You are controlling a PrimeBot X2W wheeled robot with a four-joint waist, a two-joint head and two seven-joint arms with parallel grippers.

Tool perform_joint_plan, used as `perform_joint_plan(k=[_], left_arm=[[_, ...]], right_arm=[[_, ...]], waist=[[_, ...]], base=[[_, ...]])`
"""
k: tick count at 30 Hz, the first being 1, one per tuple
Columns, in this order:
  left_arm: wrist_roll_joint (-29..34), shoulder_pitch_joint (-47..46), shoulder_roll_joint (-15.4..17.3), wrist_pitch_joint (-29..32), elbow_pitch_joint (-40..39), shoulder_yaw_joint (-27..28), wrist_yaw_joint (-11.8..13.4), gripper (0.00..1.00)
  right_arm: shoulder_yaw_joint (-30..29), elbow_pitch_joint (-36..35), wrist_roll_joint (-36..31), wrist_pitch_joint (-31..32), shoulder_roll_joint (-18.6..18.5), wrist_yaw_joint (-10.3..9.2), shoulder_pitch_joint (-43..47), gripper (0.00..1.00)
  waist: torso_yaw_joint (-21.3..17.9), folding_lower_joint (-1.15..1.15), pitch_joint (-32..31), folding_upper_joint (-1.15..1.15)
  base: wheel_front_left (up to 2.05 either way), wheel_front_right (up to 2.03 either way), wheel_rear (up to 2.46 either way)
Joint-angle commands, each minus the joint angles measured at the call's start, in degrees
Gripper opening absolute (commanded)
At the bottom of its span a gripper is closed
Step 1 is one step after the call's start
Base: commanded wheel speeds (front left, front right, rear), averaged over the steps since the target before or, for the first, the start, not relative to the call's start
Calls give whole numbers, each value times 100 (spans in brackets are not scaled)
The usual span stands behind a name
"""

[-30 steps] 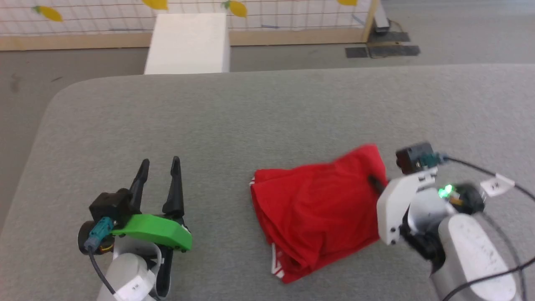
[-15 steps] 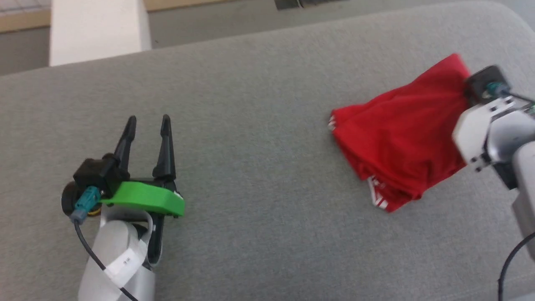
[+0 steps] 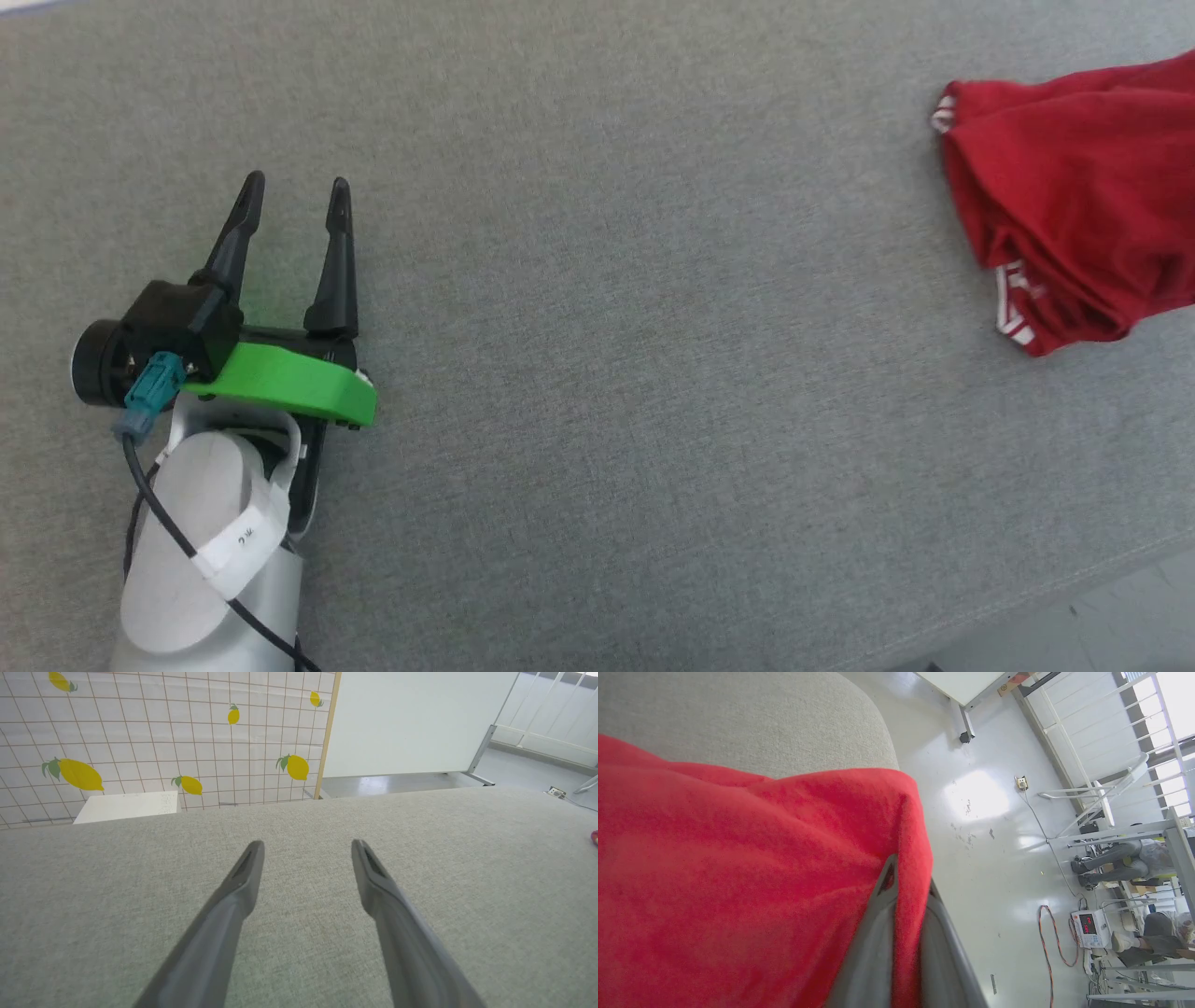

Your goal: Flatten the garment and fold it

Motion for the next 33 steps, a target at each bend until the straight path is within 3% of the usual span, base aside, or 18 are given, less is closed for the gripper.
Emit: perform_joint_plan(k=[1, 12, 13, 14, 15, 20, 25, 33], left_arm=[[26, -103, 71, 32, -53, -21, -32, 100], [-34, 21, 154, 143, -195, -76, -3, 100], [-42, 36, 144, 137, -178, -86, 0, 100], [-52, 54, 130, 126, -153, -97, 6, 100], [-65, 71, 112, 112, -129, -105, 11, 100], [-156, 168, -37, -20, 121, -172, 19, 100], [-288, 361, -231, -145, 471, -208, 28, 100], [-466, 813, -436, -223, 730, -225, 60, 100]], right_arm=[[-152, 63, -60, -112, -39, -11, -118, 0], [-1260, 486, -578, -645, -222, -11, -309, 0], [-1294, 534, -603, -691, -228, -11, -317, 24], [-1345, 606, -624, -730, -231, -11, -330, 81], [-1389, 676, -642, -742, -235, -11, -340, 100], [-1522, 916, -729, -1251, -303, -11, -299, 100], [-1369, 1117, -337, -1818, -242, -11, -198, 100], [-860, 668, 696, -2380, 293, -11, 556, 100]], waist=[[60, -1, 354, 0], [417, -1, 365, 0], [430, -1, 327, 0], [443, -1, 278, 0], [452, -1, 230, 0], [548, -1, -237, 0], [706, -1, -887, 0], [1041, -1, -1820, 0]], base=[[0, 0, 0], [0, 0, 0], [0, 0, 0], [0, 0, 0], [0, 0, 0], [0, 0, 0], [0, 0, 0], [0, 0, 0]])
